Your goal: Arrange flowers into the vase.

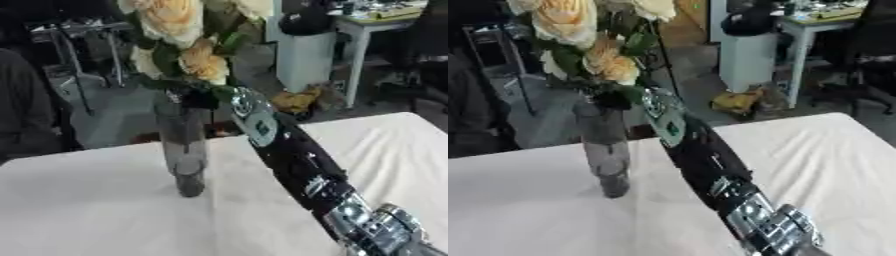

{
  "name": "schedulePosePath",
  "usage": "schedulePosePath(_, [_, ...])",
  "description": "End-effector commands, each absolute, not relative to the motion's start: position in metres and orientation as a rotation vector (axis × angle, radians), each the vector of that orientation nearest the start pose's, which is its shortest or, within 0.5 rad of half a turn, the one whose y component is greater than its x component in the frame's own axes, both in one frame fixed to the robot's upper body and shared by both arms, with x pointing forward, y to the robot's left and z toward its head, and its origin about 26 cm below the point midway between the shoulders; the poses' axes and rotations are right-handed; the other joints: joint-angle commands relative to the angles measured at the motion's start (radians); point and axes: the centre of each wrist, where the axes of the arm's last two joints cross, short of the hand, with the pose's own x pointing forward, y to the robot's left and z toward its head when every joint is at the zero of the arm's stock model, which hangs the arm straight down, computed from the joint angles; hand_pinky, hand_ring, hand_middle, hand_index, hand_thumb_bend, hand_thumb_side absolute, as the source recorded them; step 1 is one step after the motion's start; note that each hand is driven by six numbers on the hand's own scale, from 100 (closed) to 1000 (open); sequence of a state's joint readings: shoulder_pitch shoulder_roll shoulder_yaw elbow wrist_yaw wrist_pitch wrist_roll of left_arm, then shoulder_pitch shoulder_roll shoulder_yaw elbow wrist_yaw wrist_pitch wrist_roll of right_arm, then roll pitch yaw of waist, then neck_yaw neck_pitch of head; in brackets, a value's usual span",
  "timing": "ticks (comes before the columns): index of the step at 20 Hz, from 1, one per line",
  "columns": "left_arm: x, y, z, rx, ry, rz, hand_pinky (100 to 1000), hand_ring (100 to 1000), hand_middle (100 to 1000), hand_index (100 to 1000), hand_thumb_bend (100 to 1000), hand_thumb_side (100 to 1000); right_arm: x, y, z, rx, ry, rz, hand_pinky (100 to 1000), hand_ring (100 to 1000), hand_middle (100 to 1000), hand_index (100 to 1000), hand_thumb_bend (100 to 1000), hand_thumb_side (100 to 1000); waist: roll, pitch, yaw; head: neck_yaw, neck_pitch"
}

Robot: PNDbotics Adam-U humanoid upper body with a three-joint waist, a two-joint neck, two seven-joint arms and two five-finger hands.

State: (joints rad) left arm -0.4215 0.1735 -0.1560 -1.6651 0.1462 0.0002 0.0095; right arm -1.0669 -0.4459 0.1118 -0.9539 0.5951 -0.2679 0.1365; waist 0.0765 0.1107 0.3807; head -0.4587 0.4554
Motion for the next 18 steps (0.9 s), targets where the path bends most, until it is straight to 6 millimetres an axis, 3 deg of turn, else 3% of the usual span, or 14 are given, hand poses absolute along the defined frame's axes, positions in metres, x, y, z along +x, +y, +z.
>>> schedulePosePath(1, [0.354,0.193,0.145,-0.213,-2.045,-0.293,605,607,616,722,411,980,0.485,-0.267,0.28,-0.85,-1.949,1.184,904,1000,923,930,225,753,-0.016,-0.002,-0.001,-0.001,-0.014])
schedulePosePath(7, [0.354,0.193,0.145,-0.209,-2.045,-0.29,605,605,615,722,412,980,0.49,-0.279,0.264,-0.822,-1.769,1.233,907,1000,933,967,288,675,-0.024,-0.002,-0.006,0.0,-0.019])
schedulePosePath(18, [0.354,0.194,0.143,-0.204,-2.041,-0.285,605,604,614,722,411,982,0.491,-0.291,0.268,-0.713,-1.722,1.191,899,1000,925,977,292,719,-0.033,-0.001,-0.016,0.004,-0.024])
